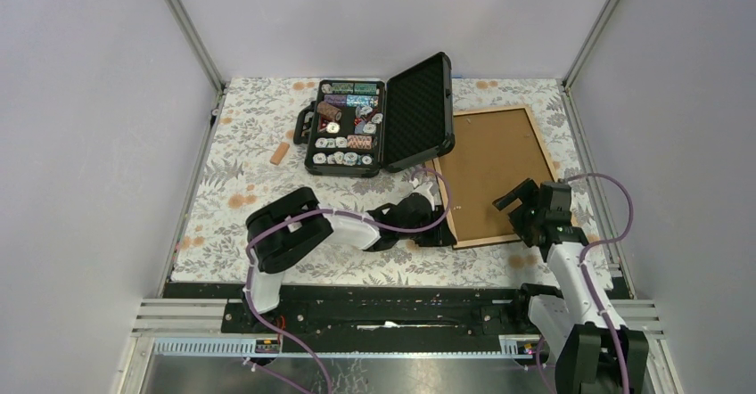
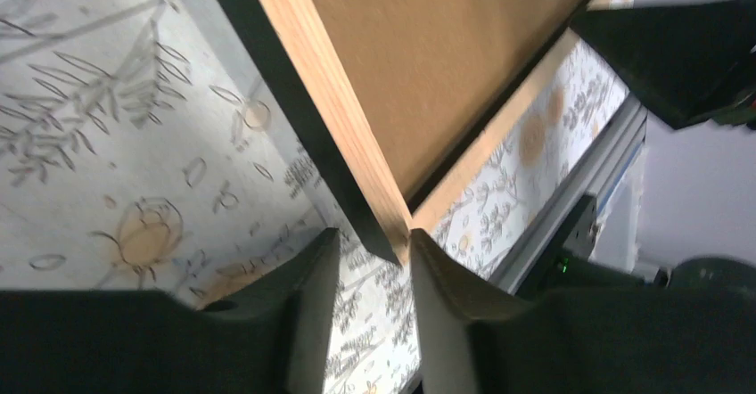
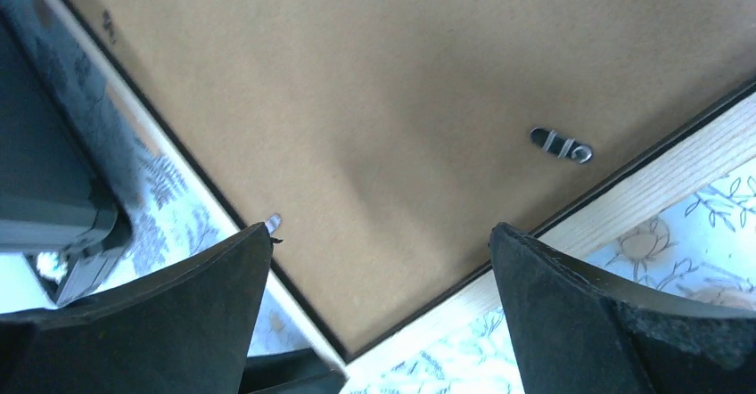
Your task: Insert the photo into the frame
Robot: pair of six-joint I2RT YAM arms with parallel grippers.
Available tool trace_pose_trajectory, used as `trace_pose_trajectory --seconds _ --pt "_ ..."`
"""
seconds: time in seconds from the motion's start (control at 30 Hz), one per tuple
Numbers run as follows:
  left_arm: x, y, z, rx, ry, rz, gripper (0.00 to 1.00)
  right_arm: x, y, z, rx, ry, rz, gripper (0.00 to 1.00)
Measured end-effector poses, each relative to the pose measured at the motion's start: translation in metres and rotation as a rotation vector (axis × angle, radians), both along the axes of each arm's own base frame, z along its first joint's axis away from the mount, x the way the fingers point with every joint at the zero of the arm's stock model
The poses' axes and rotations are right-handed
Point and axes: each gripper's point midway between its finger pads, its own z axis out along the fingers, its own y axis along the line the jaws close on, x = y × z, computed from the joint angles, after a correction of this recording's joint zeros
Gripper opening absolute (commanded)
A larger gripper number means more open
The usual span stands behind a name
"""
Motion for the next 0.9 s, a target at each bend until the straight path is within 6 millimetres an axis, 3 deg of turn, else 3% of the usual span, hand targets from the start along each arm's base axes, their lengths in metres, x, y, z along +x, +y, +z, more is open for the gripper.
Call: trace_pose_trajectory --seconds 0.13,0.23,0.33,0.47,0.57,0.73,0.9 --pt "-0.015 0.004 0.005 0.017 -0.015 -0.056 0.59 0.002 0.003 0.024 -0.022 -0.004 0.062 1.0" --pt "-0.027 0.006 0.009 0.017 -0.022 -0.106 0.66 0.009 0.006 0.029 -0.034 0.015 0.133 1.0" --pt "-0.035 0.012 0.011 0.014 -0.023 -0.127 0.69 0.019 0.012 0.017 -0.011 0.088 0.194 1.0" --pt "-0.042 0.027 0.014 0.028 -0.014 -0.129 0.72 0.009 0.02 -0.012 0.026 0.201 0.234 1.0" --pt "-0.045 0.039 0.017 0.046 -0.015 -0.12 0.75 0.007 0.021 -0.015 0.032 0.212 0.24 1.0" --pt "-0.037 0.057 0.042 0.043 -0.065 -0.082 0.77 0.0 0.016 -0.017 0.046 0.233 0.142 1.0" --pt "-0.016 0.064 0.053 0.028 -0.097 -0.042 0.77 -0.037 0.011 -0.017 0.067 0.294 -0.006 1.0"
